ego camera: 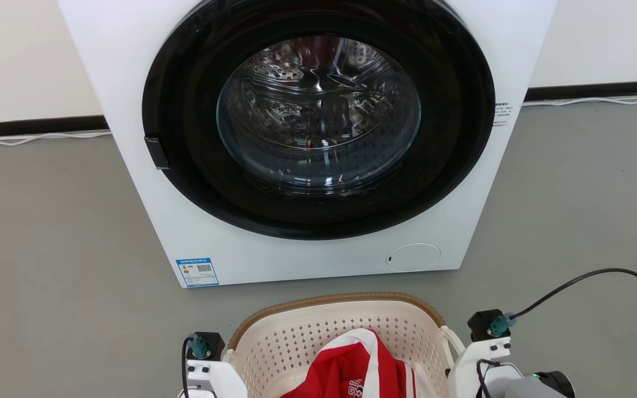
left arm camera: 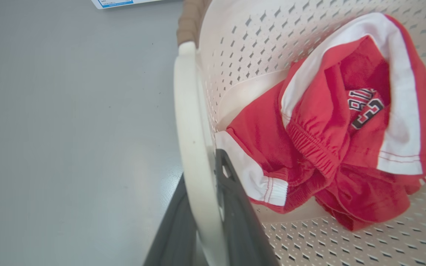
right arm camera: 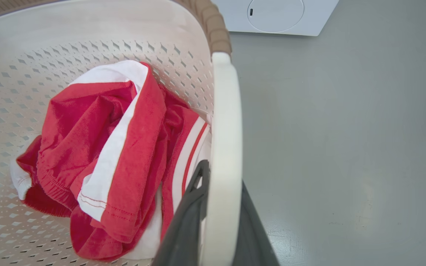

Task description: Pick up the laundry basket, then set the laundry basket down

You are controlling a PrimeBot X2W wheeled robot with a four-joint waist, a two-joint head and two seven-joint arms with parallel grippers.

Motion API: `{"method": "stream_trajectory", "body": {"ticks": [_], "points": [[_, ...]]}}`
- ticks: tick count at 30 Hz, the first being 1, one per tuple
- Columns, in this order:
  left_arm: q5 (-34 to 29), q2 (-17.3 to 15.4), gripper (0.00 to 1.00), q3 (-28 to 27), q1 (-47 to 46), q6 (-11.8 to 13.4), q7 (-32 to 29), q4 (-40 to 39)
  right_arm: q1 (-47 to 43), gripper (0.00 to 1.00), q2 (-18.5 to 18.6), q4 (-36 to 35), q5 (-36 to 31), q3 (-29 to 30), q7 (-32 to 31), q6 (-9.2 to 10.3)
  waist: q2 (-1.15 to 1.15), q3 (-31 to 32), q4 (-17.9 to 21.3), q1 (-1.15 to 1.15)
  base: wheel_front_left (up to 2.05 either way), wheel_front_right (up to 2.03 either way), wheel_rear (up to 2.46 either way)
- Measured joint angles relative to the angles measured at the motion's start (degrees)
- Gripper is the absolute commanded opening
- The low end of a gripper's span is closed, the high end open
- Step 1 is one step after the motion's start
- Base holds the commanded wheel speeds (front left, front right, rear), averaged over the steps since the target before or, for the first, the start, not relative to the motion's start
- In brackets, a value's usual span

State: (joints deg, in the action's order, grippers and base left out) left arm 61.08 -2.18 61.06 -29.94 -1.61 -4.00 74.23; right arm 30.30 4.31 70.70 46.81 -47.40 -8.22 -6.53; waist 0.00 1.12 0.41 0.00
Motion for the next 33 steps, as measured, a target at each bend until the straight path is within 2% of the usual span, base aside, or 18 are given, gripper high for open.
{"method": "stream_trajectory", "body": {"ticks": [33], "points": [[1.01, -0.1, 0.0, 0.7, 0.0, 0.01, 0.01, 0.2, 0.27, 0.0, 0.03, 0.41, 4.76, -4.57, 0.2, 0.05, 0.0, -0.05, -0.54, 0.0, 0.0, 0.0, 0.0]]}}
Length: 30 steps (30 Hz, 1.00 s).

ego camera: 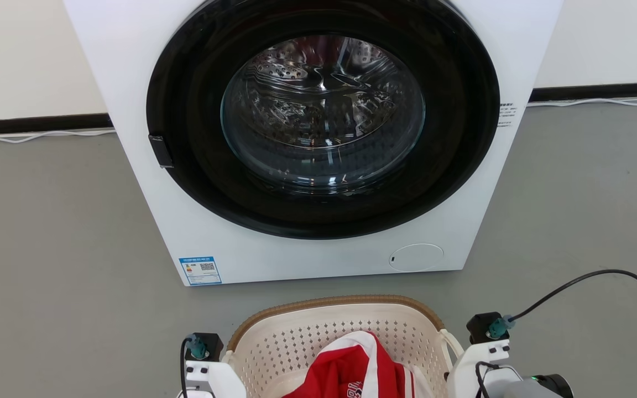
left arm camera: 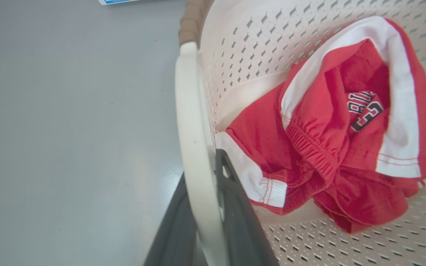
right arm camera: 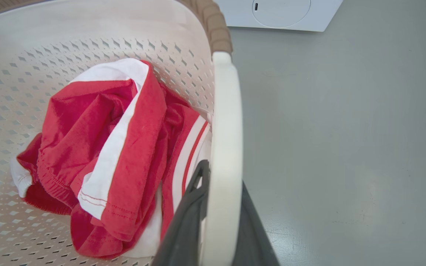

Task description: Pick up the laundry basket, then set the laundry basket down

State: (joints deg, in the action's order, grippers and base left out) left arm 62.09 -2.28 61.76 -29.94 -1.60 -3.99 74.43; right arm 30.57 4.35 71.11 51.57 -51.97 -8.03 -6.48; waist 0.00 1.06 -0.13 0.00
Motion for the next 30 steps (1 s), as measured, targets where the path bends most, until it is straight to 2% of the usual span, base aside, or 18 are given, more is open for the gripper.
{"method": "stream_trajectory", "body": {"ticks": [30], "points": [[0.53, 0.0, 0.0, 0.53, -0.01, 0.05, 0.23, 0.05, 0.11, 0.0, 0.2, 0.13, 3.05, -3.35, 1.05, -0.01, 0.0, -0.65, 0.12, 0.0, 0.0, 0.0, 0.0]]}}
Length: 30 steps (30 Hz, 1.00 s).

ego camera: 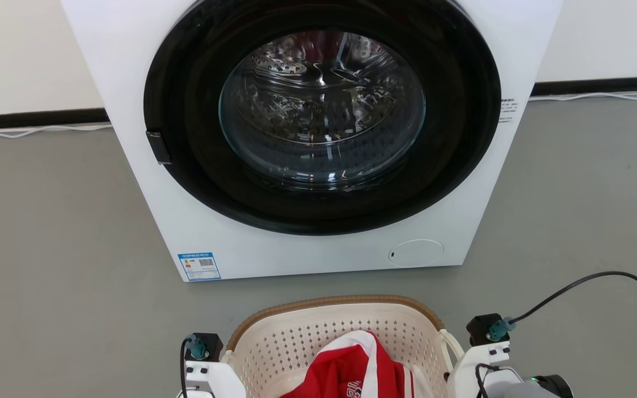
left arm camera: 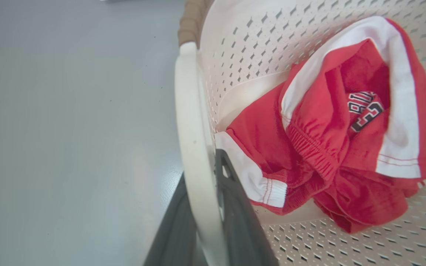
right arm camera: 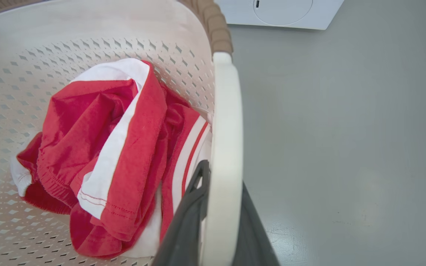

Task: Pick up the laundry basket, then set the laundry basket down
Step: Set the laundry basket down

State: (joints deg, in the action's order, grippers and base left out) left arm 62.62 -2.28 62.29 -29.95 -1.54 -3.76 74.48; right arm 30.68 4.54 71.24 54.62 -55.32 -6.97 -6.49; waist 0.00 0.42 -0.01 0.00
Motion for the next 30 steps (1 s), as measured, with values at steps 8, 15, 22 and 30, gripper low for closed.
{"method": "stream_trajectory", "body": {"ticks": [8, 15, 22, 30], "points": [[-0.01, 0.03, 0.0, 0.51, -1.44, 0.62, 1.53, -0.23, 0.31, 0.0, 0.47, -0.24, 0.01, -0.59, 4.32, 0.0, 0.0, -2.84, -0.55, 0.0, 0.0, 0.0, 0.0], [-0.03, -0.01, 0.0, 0.74, -5.23, 2.35, 4.0, -1.25, 3.35, 0.0, 1.97, -1.74, 0.38, -1.26, 8.93, 0.0, 0.0, -8.19, -1.13, 0.0, 0.0, 0.0, 0.0], [-0.67, 0.0, 0.0, 0.91, -10.27, 4.34, 6.44, -3.2, 7.37, 0.0, 3.99, -2.7, 0.37, -2.25, 14.7, 0.0, 0.0, -15.49, -1.78, 0.0, 0.0, 0.0, 0.0], [-1.46, 0.07, 0.0, 1.57, -16.59, 7.71, 10.71, -6.41, 13.13, 0.0, 7.79, -5.27, -0.32, -2.91, 19.81, 0.0, 0.0, -25.98, -3.03, 0.0, 0.0, 0.0, 0.0]]}}
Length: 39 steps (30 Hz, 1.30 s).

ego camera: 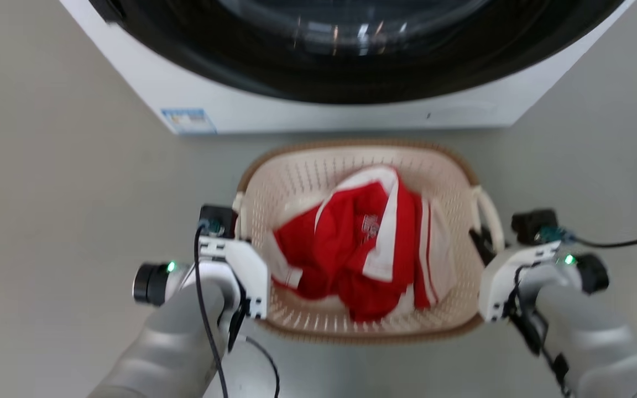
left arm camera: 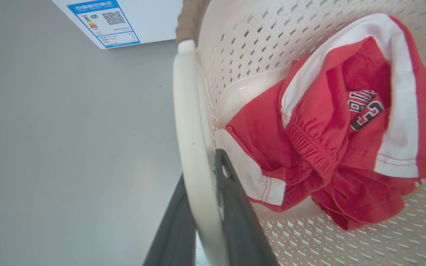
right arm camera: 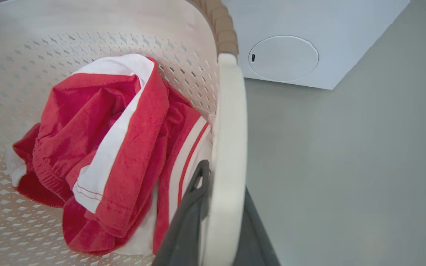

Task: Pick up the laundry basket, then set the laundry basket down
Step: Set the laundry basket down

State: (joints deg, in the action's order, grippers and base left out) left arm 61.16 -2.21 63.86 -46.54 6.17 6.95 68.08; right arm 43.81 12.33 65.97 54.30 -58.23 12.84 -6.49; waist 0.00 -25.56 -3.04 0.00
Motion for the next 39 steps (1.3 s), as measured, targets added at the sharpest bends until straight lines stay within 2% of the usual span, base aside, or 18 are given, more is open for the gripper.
{"method": "stream_trajectory", "body": {"ticks": [8, 12, 20, 29, 39], "points": [[-0.13, 0.03, 0.0, 0.51, -4.27, 2.99, 4.04, -2.49, 4.78, 0.0, 3.98, -4.24, -4.06, 3.1, 0.82, 0.0, 0.0, -8.97, -1.3, 0.0, 0.0, 0.0, 0.0], [-0.13, 0.02, 0.0, 0.51, -6.68, 3.25, 5.77, -2.98, 5.83, 0.0, 5.42, -6.7, -8.05, 7.32, 0.86, 0.0, 0.0, -12.91, -1.71, 0.0, 0.0, 0.0, 0.0], [-0.77, 0.03, 0.0, 0.11, -10.02, 3.74, 7.25, -2.74, 5.76, 0.0, 5.94, -10.31, -15.74, 15.59, 0.88, 0.01, 0.0, -19.23, -1.76, 0.0, 0.0, 0.0, 0.0], [-5.01, 0.03, 0.0, -3.83, -11.71, 4.52, 7.57, -4.41, 5.08, 0.0, 5.89, -13.14, -22.64, 23.18, 0.96, 0.02, 0.0, -22.61, -1.84, 0.0, 0.0, 0.0, 0.0], [-7.82, 0.02, 0.0, -6.19, -11.63, 4.77, 7.61, -4.8, 4.19, 0.0, 4.81, -13.22, -25.12, 26.41, 1.36, 0.02, 0.0, -23.66, -2.2, 0.0, 0.0, 0.0, 0.0]]}}
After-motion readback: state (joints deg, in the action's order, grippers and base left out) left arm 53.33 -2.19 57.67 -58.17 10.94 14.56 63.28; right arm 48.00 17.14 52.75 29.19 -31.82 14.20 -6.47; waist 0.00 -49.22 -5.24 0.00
